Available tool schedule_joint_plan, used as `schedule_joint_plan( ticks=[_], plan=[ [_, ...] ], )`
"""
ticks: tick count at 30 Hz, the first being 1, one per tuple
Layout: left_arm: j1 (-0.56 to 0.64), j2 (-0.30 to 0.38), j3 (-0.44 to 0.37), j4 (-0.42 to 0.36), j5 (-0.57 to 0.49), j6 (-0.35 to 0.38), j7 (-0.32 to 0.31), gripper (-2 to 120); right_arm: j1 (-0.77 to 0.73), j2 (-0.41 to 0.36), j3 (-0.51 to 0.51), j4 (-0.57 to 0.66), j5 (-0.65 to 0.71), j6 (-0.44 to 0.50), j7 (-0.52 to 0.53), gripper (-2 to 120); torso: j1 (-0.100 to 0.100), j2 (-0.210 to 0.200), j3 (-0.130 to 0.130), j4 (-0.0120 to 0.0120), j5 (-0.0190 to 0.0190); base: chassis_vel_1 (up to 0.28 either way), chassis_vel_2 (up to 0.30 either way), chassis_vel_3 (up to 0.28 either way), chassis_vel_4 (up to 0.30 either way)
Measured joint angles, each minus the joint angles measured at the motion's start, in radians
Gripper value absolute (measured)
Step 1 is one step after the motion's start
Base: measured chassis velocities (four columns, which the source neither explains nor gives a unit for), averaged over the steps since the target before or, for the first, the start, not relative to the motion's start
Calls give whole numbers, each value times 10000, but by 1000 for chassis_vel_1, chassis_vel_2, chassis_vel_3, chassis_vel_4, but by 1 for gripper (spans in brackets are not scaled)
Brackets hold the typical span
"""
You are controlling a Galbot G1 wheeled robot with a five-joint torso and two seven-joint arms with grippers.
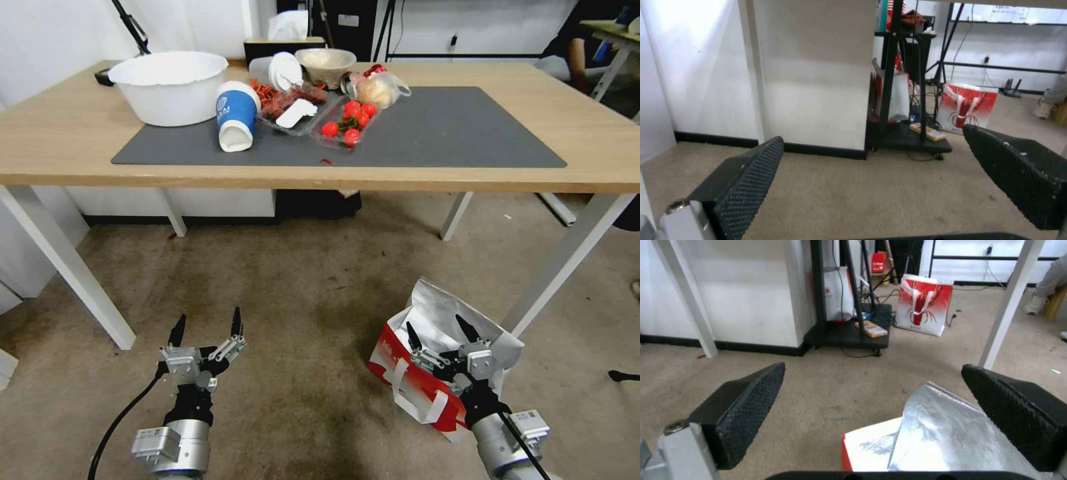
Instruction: Pick up the food delivery bag from the floor and place it on the table.
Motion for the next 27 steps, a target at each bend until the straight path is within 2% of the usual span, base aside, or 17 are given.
schedule_joint_plan(
  ticks=[27],
  plan=[
    [45, 24, -32, -23, 41, -6, -5, 100, 88, 28, 42, 26, -358, 394, 24, 100, -206, -1125, -919, 0, 0, 0, 0, 0, 0]
  ],
)
